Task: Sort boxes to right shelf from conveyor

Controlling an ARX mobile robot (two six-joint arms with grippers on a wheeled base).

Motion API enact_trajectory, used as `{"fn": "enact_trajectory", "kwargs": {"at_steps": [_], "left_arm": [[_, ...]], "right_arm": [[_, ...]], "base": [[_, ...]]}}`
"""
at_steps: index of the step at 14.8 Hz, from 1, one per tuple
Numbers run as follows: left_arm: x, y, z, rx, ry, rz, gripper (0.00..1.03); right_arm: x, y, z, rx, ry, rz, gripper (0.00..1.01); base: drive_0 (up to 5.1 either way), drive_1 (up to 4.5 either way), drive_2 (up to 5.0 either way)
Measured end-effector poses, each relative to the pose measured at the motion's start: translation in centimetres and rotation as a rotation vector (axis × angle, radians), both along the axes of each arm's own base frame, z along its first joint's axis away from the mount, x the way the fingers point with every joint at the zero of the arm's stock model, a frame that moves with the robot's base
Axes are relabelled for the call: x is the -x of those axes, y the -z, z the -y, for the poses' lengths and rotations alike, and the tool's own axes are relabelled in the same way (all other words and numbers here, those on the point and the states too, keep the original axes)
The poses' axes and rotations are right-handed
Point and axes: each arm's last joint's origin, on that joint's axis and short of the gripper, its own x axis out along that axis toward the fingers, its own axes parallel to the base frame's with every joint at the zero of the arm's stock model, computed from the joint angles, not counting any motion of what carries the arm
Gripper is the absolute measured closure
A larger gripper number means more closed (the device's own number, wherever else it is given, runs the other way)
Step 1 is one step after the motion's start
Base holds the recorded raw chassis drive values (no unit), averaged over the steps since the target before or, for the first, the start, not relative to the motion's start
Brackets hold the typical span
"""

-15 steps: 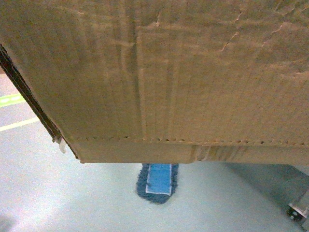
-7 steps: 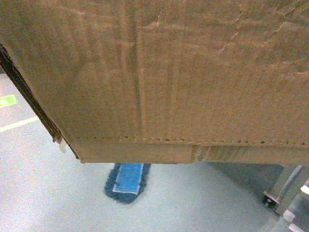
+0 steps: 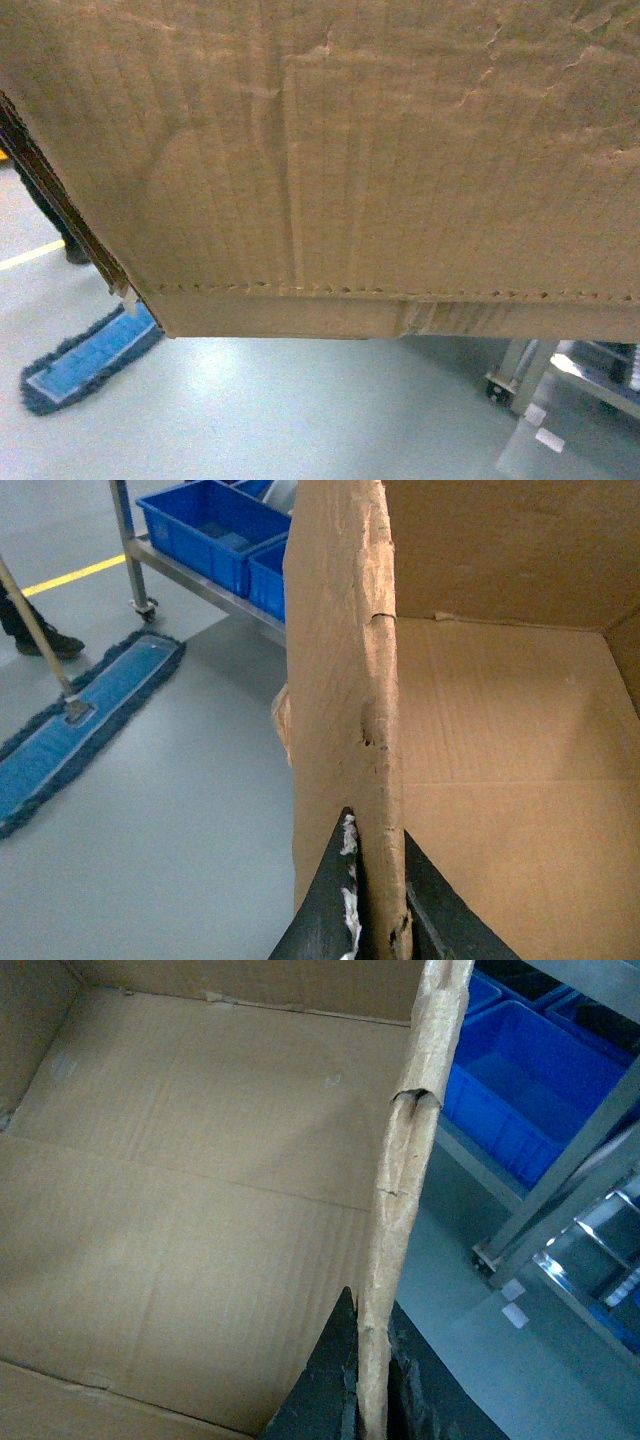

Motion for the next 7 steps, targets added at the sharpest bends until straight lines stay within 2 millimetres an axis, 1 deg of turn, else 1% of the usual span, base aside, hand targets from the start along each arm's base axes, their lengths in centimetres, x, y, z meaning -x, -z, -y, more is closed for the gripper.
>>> {"fn": "enact_trajectory", "kwargs": {"at_steps": [7], "left_arm": [[0.0, 0.0, 0.0, 0.0, 0.0, 0.0, 1.01]], "right_arm": [[0.0, 0.0, 0.0, 0.0, 0.0, 0.0, 0.99]], "base": [[-1.3, -1.29, -1.3]]}}
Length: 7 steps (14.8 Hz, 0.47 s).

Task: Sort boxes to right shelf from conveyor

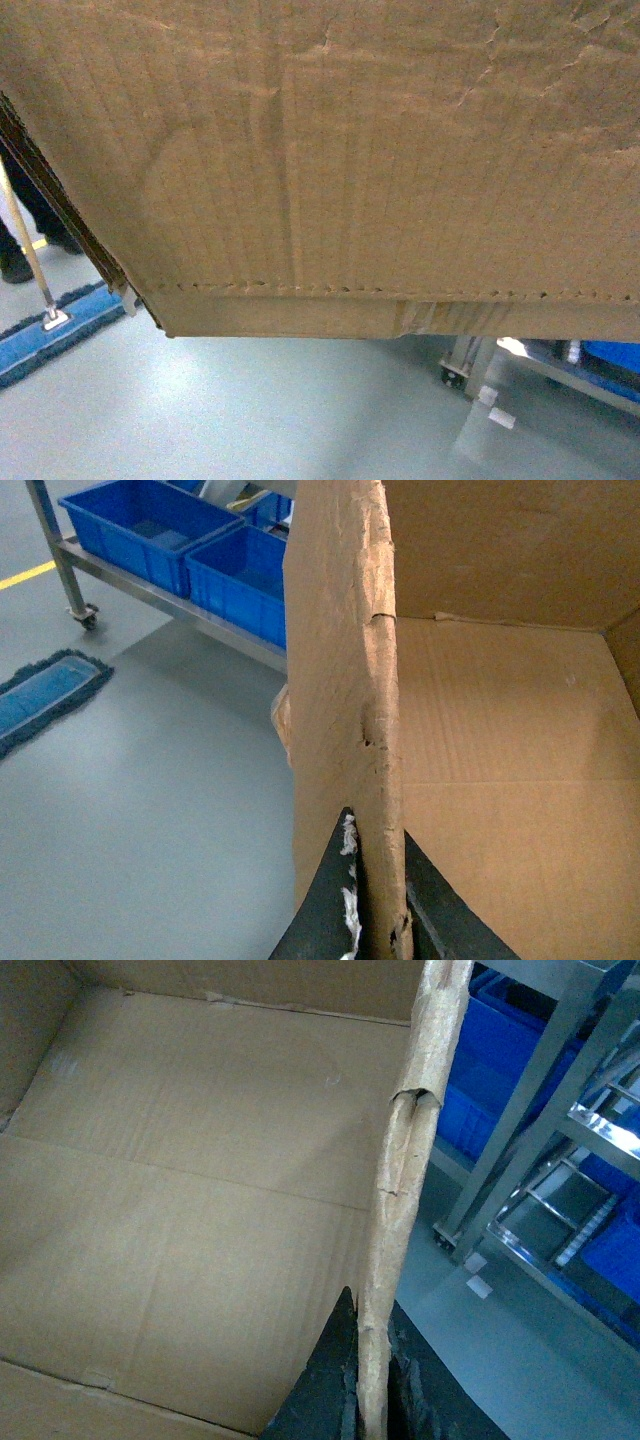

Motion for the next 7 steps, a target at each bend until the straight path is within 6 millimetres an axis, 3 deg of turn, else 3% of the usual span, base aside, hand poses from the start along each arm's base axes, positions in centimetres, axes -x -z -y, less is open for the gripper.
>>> {"fn": "enact_trajectory", "kwargs": {"at_steps": [7], "left_arm": [[0.0, 0.0, 0.0, 0.0, 0.0, 0.0, 1.01]], "right_arm": [[0.0, 0.0, 0.0, 0.0, 0.0, 0.0, 0.99]], "base": [[-1.4, -1.37, -1.4]]}}
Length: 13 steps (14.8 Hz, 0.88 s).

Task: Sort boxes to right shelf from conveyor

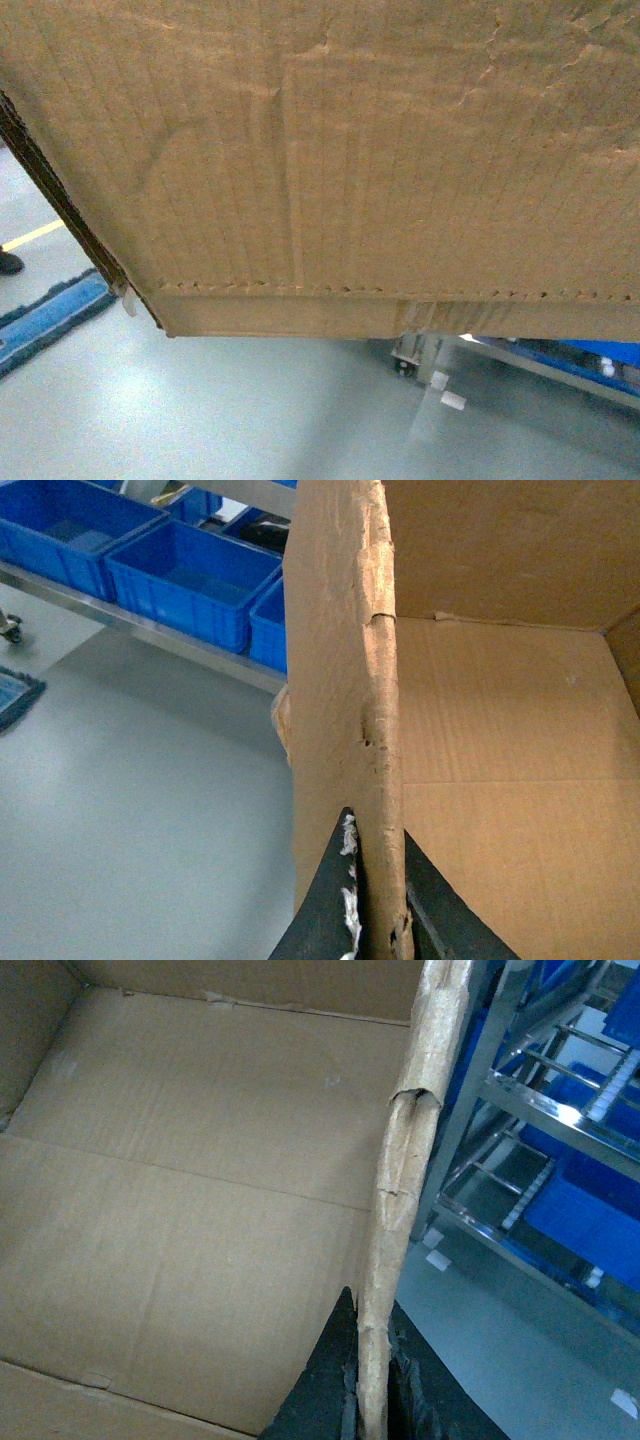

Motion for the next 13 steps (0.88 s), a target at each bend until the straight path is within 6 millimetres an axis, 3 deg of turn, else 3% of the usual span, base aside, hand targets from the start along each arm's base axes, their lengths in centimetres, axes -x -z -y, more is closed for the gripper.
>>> {"fn": "enact_trajectory", "kwargs": {"at_steps": [13], "left_arm": [[0.0, 0.0, 0.0, 0.0, 0.0, 0.0, 1.01]], "right_arm": [[0.0, 0.0, 0.0, 0.0, 0.0, 0.0, 0.99]], "base": [[-1.4, -1.36, -1.4]]}}
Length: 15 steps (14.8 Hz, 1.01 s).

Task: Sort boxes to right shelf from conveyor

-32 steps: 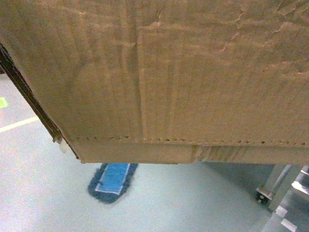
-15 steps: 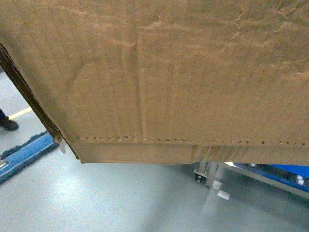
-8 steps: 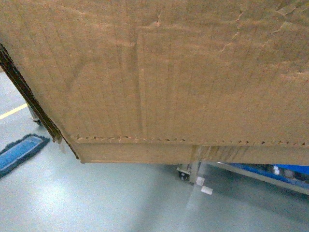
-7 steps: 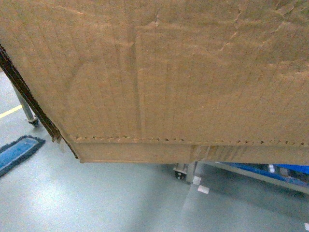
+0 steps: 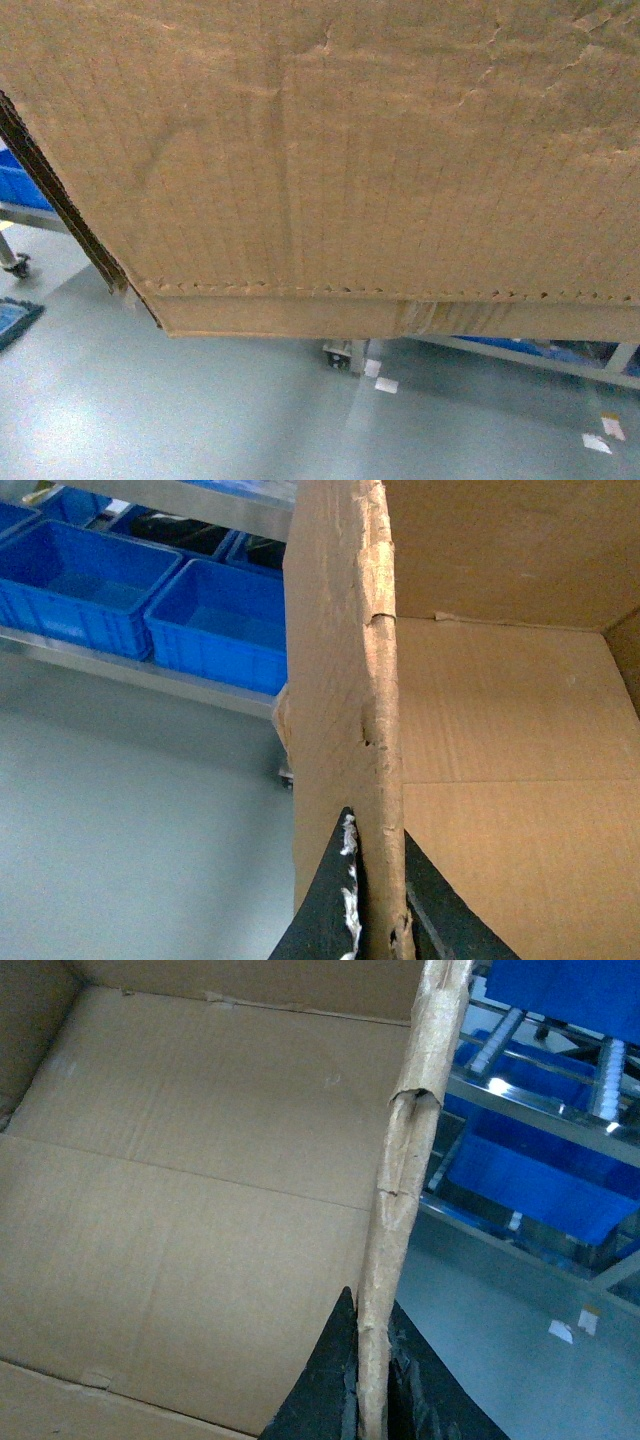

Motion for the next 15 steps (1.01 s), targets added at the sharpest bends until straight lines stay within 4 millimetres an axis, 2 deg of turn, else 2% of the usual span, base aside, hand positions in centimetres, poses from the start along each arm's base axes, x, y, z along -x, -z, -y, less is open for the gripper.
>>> {"fn": "enact_trajectory", "kwargs": {"at_steps": [15], "left_arm": [[0.04, -0.04, 0.04, 0.001, 0.003, 0.002, 1.01]], "right_arm": [[0.08, -0.07, 0.01, 0.0, 0.0, 0.002, 0.99]], "base": [[-1.3, -1.29, -1.3]]}}
